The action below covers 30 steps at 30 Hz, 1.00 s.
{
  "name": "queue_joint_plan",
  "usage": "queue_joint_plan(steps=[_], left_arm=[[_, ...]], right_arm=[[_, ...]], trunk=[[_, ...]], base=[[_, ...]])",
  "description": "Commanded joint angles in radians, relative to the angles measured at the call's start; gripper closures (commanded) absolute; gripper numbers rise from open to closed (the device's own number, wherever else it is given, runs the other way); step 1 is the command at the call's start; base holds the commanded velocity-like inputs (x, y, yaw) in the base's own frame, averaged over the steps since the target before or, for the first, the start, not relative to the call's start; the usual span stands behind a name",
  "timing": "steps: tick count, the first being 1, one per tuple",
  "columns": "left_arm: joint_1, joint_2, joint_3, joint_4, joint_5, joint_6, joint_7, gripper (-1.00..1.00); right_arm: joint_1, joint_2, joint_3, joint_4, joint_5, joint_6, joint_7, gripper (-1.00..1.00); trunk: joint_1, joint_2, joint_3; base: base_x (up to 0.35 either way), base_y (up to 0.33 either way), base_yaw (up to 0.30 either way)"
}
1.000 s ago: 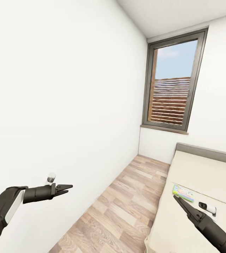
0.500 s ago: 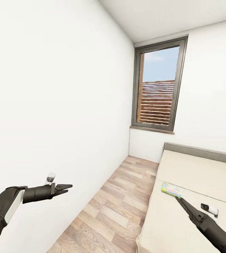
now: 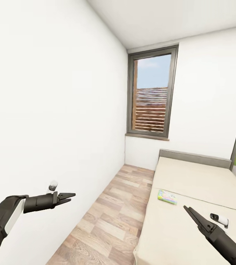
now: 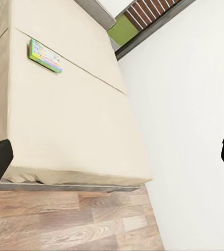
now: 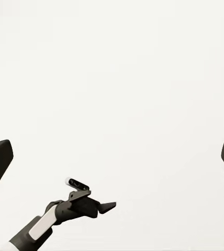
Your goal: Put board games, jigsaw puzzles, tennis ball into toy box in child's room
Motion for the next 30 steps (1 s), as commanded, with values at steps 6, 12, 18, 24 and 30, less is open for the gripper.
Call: queue_joint_plan(steps=[6, 12, 18, 24, 30], left_arm=[[0.000, 0.002, 0.001, 0.003, 0.005, 0.000, -0.003, -1.00], [0.000, 0.003, 0.001, 0.005, 0.011, -0.003, -0.007, -1.00], [0.000, 0.003, 0.002, 0.005, 0.012, -0.004, -0.007, -1.00], [0.000, 0.005, 0.004, 0.005, 0.012, -0.005, -0.008, -1.00], [0.000, 0.006, 0.005, 0.005, 0.013, -0.006, -0.008, -1.00]], right_arm=[[0.000, 0.000, 0.000, 0.001, -0.006, 0.008, -0.001, -1.00], [0.000, -0.001, 0.000, 0.001, -0.007, 0.007, -0.001, -1.00], [0.000, -0.002, -0.001, 0.001, -0.008, 0.007, -0.003, -1.00], [0.000, -0.001, -0.003, 0.002, -0.009, 0.008, -0.006, -1.00], [0.000, -0.002, -0.004, 0.003, -0.012, 0.011, -0.008, -1.00]], trunk=[[0.000, 0.000, 0.007], [0.000, 0.000, 0.014], [0.000, 0.000, 0.017], [0.000, 0.000, 0.017], [0.000, 0.000, 0.011]], base=[[0.000, 0.000, -0.211], [0.000, 0.000, -0.204], [0.000, 0.000, -0.082], [0.000, 0.000, -0.040], [0.000, 0.000, -0.116]])
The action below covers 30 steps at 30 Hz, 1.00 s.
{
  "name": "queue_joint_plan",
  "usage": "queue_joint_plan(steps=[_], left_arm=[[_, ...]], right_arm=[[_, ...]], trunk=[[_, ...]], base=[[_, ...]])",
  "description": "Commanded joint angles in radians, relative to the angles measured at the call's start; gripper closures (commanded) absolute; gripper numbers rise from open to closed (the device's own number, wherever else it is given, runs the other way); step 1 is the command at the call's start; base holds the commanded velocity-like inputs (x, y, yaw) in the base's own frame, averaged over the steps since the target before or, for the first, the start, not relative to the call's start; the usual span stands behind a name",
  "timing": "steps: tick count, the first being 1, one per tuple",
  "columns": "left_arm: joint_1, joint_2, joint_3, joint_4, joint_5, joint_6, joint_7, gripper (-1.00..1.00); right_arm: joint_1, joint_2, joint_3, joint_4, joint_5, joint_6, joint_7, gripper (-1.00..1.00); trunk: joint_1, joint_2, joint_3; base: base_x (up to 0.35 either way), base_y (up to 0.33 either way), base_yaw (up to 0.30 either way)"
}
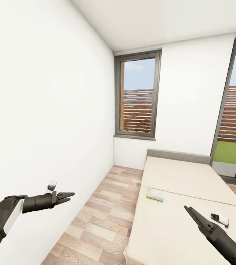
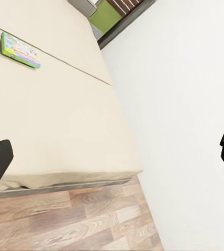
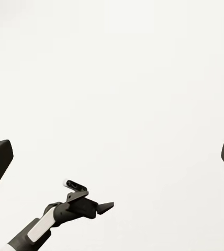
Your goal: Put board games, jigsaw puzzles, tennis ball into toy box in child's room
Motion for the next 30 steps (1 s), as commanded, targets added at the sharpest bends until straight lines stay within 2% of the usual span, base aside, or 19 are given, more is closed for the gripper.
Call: queue_joint_plan(steps=[1, 22, 30], left_arm=[[0.000, 0.000, 0.000, 0.000, 0.003, 0.006, -0.001, -1.00], [0.000, 0.003, 0.001, 0.000, 0.003, 0.008, -0.002, -1.00], [0.000, 0.004, 0.001, 0.000, 0.003, 0.008, -0.002, -1.00]], right_arm=[[0.000, 0.000, 0.000, 0.000, -0.007, 0.009, -0.001, -1.00], [0.000, 0.001, -0.014, 0.001, -0.009, 0.028, -0.006, -1.00], [0.000, 0.001, -0.016, 0.040, -0.010, 0.028, -0.007, -1.00]], trunk=[[0.000, -0.001, -0.001], [0.000, -0.001, -0.028], [0.000, -0.001, -0.038]], base=[[0.000, 0.000, -0.142], [0.021, 0.000, -0.153], [0.076, 0.000, -0.157]])
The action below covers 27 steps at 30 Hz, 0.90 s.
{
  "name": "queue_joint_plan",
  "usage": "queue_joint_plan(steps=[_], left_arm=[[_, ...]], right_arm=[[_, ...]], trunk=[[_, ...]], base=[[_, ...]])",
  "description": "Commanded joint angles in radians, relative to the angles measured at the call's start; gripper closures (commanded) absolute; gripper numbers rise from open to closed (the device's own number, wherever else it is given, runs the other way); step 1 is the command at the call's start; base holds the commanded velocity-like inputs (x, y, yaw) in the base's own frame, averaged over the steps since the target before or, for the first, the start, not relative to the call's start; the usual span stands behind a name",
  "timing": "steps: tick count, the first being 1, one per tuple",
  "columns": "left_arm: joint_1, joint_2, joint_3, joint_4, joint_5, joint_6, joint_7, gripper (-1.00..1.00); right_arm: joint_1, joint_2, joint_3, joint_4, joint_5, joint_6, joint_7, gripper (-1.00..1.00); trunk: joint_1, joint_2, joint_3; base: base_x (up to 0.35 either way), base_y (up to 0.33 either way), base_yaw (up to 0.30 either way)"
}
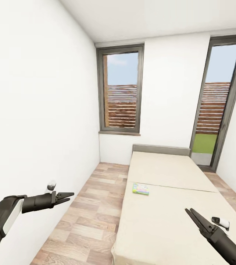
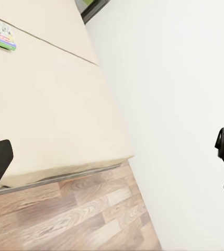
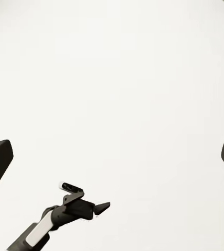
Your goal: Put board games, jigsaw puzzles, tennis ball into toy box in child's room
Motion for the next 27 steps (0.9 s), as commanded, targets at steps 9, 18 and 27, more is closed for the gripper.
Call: queue_joint_plan(steps=[9, 18, 27], left_arm=[[0.000, 0.001, 0.001, 0.000, 0.002, 0.006, 0.000, -1.00], [0.000, 0.000, 0.001, 0.000, 0.002, 0.006, 0.000, -1.00], [0.000, 0.000, 0.000, 0.000, 0.003, 0.006, 0.000, -1.00]], right_arm=[[0.000, 0.002, -0.015, 0.033, -0.005, 0.007, -0.003, -1.00], [0.000, 0.005, -0.018, 0.026, -0.001, 0.005, -0.005, -1.00], [0.000, 0.003, -0.019, 0.029, -0.004, 0.006, -0.005, -1.00]], trunk=[[0.000, -0.001, -0.010], [0.000, -0.001, -0.011], [0.000, -0.001, -0.012]], base=[[0.080, 0.000, -0.127], [0.076, 0.000, -0.025], [0.073, 0.000, -0.023]])
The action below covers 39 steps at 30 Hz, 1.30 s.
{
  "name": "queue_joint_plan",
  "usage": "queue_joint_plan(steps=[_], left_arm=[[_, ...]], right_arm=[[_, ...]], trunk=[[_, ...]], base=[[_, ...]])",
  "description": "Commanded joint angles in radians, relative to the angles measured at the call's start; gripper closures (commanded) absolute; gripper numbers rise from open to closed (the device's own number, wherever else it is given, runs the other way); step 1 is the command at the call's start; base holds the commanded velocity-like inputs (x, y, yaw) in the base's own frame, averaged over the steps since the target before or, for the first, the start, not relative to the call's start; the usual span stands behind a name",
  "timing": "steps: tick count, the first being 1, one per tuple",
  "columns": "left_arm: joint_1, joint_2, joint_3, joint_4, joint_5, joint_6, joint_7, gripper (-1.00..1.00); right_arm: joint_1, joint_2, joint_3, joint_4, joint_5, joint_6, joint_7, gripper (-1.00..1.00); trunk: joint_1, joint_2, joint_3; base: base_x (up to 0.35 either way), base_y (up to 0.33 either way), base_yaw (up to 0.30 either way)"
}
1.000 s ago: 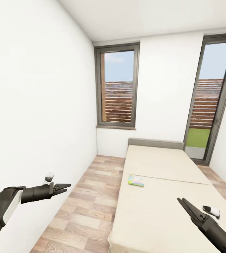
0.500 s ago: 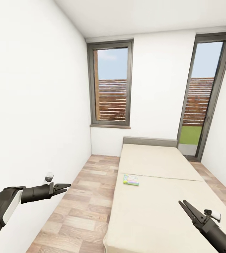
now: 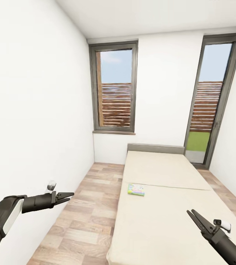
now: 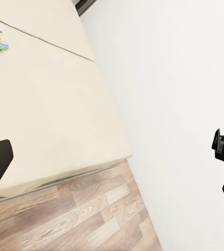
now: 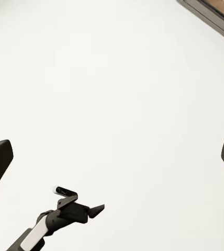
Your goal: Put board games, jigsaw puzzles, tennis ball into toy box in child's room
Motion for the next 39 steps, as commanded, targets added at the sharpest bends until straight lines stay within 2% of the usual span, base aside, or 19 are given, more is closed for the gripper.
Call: queue_joint_plan(steps=[1, 15, 25, 39], left_arm=[[0.000, 0.000, 0.000, 0.000, 0.002, 0.006, -0.001, -1.00], [0.000, 0.002, 0.000, 0.000, 0.002, 0.006, -0.002, -1.00], [0.000, 0.002, 0.004, 0.000, 0.002, 0.006, -0.002, -1.00], [0.000, 0.002, 0.006, 0.000, 0.003, 0.007, -0.003, -1.00]], right_arm=[[0.000, -0.001, 0.000, 0.001, -0.007, 0.008, -0.001, -1.00], [0.000, -0.002, -0.002, 0.003, -0.010, 0.008, -0.002, -1.00], [0.000, -0.001, -0.008, -0.006, -0.007, 0.009, -0.003, -1.00], [0.000, -0.004, -0.020, 0.007, -0.010, 0.026, -0.004, -1.00]], trunk=[[0.000, 0.000, 0.000], [0.000, 0.000, 0.000], [0.000, 0.000, -0.003], [0.000, 0.000, -0.023]], base=[[0.072, 0.000, -0.093], [0.072, 0.000, -0.159], [0.071, 0.000, -0.029], [0.076, 0.032, -0.002]])
